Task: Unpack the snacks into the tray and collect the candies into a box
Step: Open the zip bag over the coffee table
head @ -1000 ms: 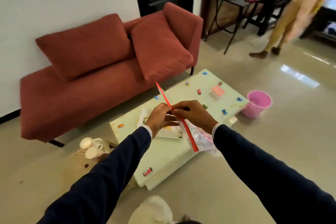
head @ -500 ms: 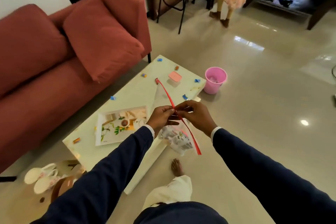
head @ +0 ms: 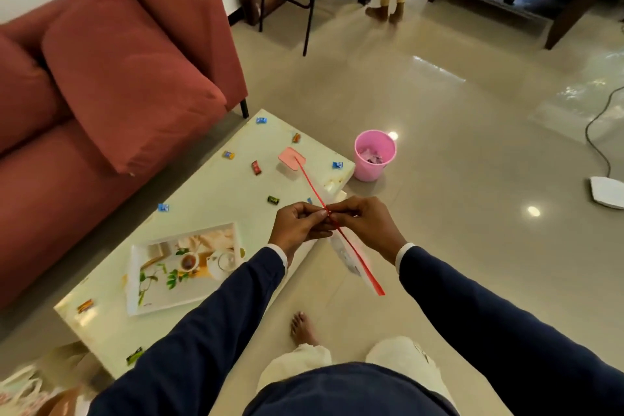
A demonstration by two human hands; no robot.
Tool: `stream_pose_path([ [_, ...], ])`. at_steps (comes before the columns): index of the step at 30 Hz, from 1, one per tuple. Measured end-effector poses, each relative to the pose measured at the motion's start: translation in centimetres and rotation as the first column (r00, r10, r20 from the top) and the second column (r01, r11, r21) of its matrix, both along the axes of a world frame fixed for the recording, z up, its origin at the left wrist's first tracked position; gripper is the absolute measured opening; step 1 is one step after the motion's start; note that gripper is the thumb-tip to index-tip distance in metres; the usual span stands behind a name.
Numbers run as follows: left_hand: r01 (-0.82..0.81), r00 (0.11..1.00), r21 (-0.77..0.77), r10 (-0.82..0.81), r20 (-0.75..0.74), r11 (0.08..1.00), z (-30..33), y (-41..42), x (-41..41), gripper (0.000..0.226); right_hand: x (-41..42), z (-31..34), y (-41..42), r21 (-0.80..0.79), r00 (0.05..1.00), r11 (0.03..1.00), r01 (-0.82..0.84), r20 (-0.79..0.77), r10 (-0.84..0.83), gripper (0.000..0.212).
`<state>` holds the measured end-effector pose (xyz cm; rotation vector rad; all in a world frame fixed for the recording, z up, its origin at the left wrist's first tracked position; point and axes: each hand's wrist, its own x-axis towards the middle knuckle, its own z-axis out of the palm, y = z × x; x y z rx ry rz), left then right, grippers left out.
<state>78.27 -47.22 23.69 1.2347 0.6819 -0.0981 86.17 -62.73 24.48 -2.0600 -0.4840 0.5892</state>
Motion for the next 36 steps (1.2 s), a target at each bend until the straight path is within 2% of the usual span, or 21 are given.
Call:
stream_pose_path([
  [10, -0.192, 0.979, 0.028, 0.194, -0.067, 0.981, -0.5, -1.3, 7.3, 0.02, 10.9, -1.5, 0.8, 0.046, 0.964, 0.967, -0.251, -0.08, 0.254, 0.021],
  [17, -0.4, 0.903, 0.111, 0.412, -0.121, 0.91, 0.5, -3.0, 11.1, 0.017, 16.9, -0.8, 2.2, 0.092, 0.872, 0.875, -0.475, -0.085, 0.482, 0.017],
  [21, -0.538, 0.824, 0.14, 0.553, -0.12, 0.831, 1.1, -3.1, 11.0, 0.009, 17.9, -0.3, 4.4, 0.117, 0.792, 0.794, -0.596, -0.078, 0.605, 0.017],
  [24, -0.627, 0.763, 0.13, 0.639, -0.096, 0.768, 1.4, -3.0, 10.3, 0.008, 17.8, 0.1, 6.0, 0.168, 0.754, 0.766, -0.621, -0.139, 0.642, 0.015],
  [29, -0.708, 0.697, 0.098, 0.715, -0.057, 0.699, 1.5, -1.4, 8.8, 0.009, 17.3, 0.5, 9.6, 0.178, 0.683, 0.703, -0.689, -0.166, 0.712, 0.014],
  [36, -0.76, 0.643, 0.086, 0.765, -0.037, 0.644, 1.9, 2.2, 6.6, 0.011, 15.4, 1.2, 14.7, 0.146, 0.635, 0.652, -0.744, -0.15, 0.758, 0.014],
])
